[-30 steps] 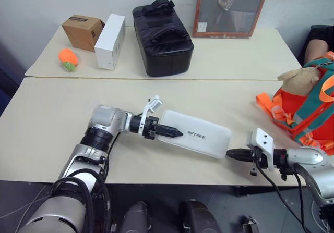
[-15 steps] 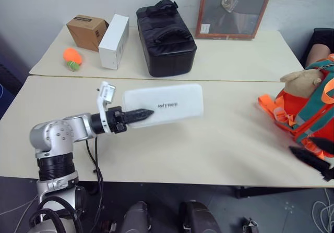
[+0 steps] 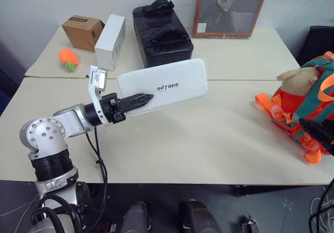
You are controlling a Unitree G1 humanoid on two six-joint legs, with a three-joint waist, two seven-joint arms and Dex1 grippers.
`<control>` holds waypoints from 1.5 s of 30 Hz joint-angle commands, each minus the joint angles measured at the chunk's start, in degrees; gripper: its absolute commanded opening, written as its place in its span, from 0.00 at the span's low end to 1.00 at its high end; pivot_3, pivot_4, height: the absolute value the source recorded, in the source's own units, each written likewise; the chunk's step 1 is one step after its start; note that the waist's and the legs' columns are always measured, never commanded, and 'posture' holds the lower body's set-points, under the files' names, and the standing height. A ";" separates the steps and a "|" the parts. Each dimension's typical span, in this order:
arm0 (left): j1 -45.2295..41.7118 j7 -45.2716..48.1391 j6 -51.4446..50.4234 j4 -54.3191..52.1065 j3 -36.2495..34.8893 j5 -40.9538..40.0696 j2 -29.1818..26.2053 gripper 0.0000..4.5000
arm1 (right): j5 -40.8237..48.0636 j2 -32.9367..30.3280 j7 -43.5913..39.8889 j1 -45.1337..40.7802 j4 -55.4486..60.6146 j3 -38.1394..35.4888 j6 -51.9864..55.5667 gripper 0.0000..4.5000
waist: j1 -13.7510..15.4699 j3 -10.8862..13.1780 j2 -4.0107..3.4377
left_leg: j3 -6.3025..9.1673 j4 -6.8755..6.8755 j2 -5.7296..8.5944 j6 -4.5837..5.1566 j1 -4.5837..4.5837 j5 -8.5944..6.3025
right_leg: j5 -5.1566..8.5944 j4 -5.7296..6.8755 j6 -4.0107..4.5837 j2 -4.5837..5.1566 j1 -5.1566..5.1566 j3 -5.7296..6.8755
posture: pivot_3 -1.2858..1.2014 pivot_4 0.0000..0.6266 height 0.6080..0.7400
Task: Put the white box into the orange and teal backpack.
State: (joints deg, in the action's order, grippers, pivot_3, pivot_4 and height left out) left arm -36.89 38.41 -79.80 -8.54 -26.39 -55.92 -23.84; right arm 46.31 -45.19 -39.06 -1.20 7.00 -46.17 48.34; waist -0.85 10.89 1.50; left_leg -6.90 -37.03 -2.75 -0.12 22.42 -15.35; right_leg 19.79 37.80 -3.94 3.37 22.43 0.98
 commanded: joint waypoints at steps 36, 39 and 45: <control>-3.23 -5.94 10.84 4.50 -2.10 -6.66 -13.54 0.29 | 13.05 -9.40 -33.42 -31.06 7.04 30.23 4.63 0.00 | -0.78 0.10 -0.01 | -0.04 0.09 -0.15 -0.16 0.08 -0.08 | 0.03 -0.06 0.05 -0.08 0.16 -0.01 | 0.52 0.24 1.00; -3.51 -3.54 11.90 4.60 -2.12 -7.10 -15.53 0.29 | 16.19 -9.70 -34.58 -31.49 9.52 30.24 6.64 0.00 | -0.72 0.11 0.00 | -0.01 0.08 -0.14 -0.09 0.16 -0.16 | 0.03 -0.15 0.06 -0.03 0.17 0.03 | 0.52 0.24 1.00; -6.63 -3.29 13.71 1.15 0.05 -8.98 -13.87 0.29 | 18.47 -9.82 -35.42 -29.80 11.71 30.38 8.21 0.00 | -0.52 0.11 0.01 | 0.09 -0.04 -0.05 0.07 0.38 -0.25 | 0.03 -0.24 0.05 0.12 0.22 0.14 | 0.52 0.24 1.00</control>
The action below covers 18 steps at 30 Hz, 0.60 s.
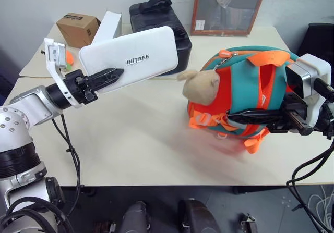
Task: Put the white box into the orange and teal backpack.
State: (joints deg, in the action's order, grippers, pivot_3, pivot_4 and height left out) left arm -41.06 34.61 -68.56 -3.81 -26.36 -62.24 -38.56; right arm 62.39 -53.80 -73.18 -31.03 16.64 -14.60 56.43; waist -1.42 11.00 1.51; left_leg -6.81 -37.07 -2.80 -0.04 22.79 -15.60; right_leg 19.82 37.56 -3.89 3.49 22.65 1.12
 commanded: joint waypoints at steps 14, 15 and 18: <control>-12.04 17.56 22.26 6.19 22.75 19.88 0.16 0.29 | 1.75 -2.23 -1.87 2.11 0.98 -1.29 0.45 0.00 | -0.01 0.00 0.01 | -0.01 -0.04 0.01 0.06 0.04 0.05 | 0.00 -0.02 -0.01 -0.05 0.01 0.02 | 0.52 0.24 1.00; -12.48 19.20 22.87 7.33 23.36 20.67 -0.30 0.29 | 2.20 -2.54 -1.76 2.35 1.07 -1.74 0.72 0.00 | -0.01 0.00 0.01 | -0.01 -0.04 0.01 0.06 0.04 0.05 | 0.00 -0.02 -0.01 -0.05 0.01 0.02 | 0.52 0.24 1.00; -12.67 26.57 23.32 8.66 25.55 21.81 -3.03 0.29 | 3.16 -3.17 -0.76 2.91 0.96 -3.07 1.14 0.00 | -0.08 0.00 0.01 | 0.00 -0.03 0.01 0.08 0.07 0.04 | 0.00 -0.02 -0.01 -0.04 0.04 0.02 | 0.52 0.24 1.00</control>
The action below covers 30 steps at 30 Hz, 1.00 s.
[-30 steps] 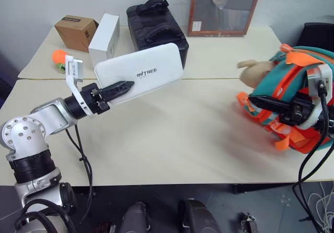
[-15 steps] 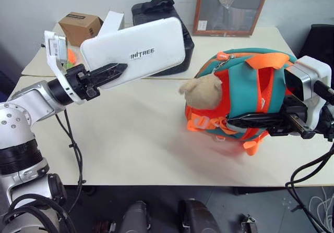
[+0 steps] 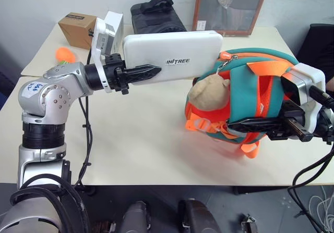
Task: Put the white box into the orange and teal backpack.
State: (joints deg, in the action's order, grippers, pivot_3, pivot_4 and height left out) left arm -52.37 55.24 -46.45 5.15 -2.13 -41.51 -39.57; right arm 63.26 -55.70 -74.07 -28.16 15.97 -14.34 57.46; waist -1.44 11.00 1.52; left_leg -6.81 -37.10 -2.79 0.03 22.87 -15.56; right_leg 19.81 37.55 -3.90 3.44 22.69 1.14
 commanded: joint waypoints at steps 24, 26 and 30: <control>-18.65 17.04 24.75 26.74 13.11 23.33 19.01 0.29 | 4.01 -0.93 1.86 3.04 6.11 -3.07 0.05 0.00 | 1.23 0.01 0.01 | -0.04 -0.26 0.04 0.27 0.44 -0.04 | -0.04 0.09 -0.07 0.01 0.35 0.01 | 0.52 0.24 1.00; -19.23 15.31 25.78 28.68 13.36 24.40 22.69 0.29 | 4.06 -0.58 2.40 2.98 6.22 -2.69 -0.19 0.00 | 1.34 0.01 0.01 | -0.05 -0.28 0.03 0.26 0.44 -0.04 | -0.04 0.11 -0.07 0.01 0.38 0.01 | 0.52 0.24 1.00; -20.04 11.07 28.90 34.51 14.05 27.48 30.02 0.29 | 4.38 0.37 3.79 2.75 6.65 -2.08 -0.51 0.00 | 1.37 0.02 0.03 | -0.04 -0.42 0.04 0.28 0.45 -0.03 | -0.04 0.18 -0.08 0.01 0.38 0.00 | 0.52 0.24 1.00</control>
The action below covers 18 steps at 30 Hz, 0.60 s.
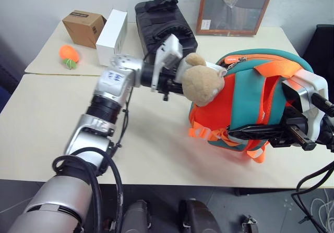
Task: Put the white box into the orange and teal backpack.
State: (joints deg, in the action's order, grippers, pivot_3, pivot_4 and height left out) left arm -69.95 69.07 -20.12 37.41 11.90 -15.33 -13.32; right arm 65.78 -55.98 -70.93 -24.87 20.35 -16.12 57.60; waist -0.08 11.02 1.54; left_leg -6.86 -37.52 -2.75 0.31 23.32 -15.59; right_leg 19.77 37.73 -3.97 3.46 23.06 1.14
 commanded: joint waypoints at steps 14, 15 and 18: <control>10.29 1.91 -16.88 -27.05 -9.00 -9.14 -11.37 1.00 | -0.84 3.53 4.41 1.66 1.30 0.73 -2.73 0.00 | -1.57 0.00 0.00 | -0.01 0.30 -0.07 -0.33 -0.02 0.34 | 0.02 0.35 0.04 -0.06 0.30 -0.09 | 0.52 0.24 1.00; 11.61 2.16 -19.05 -30.04 -10.18 -10.79 -13.41 1.00 | -1.11 3.73 4.70 1.73 1.14 0.92 -2.97 0.00 | -1.51 0.00 0.00 | 0.00 0.28 -0.07 -0.32 -0.02 0.35 | 0.02 0.38 0.04 -0.05 0.29 -0.09 | 0.52 0.24 1.00; 14.47 2.50 -24.58 -37.06 -13.77 -15.62 -19.26 1.00 | -2.12 4.22 5.07 2.04 0.87 1.38 -3.65 0.00 | -1.50 0.00 0.00 | 0.01 0.21 -0.05 -0.28 -0.01 0.38 | 0.02 0.38 0.04 -0.01 0.26 -0.09 | 0.52 0.24 1.00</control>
State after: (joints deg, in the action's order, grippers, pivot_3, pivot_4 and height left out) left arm -55.16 71.23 -42.32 5.19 0.62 -27.61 -31.18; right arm 63.70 -51.96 -65.85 -22.70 20.62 -14.18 54.99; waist -1.58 11.02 1.54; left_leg -6.84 -37.31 -2.78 0.04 23.30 -15.20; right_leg 19.79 38.10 -3.93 3.46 23.30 1.05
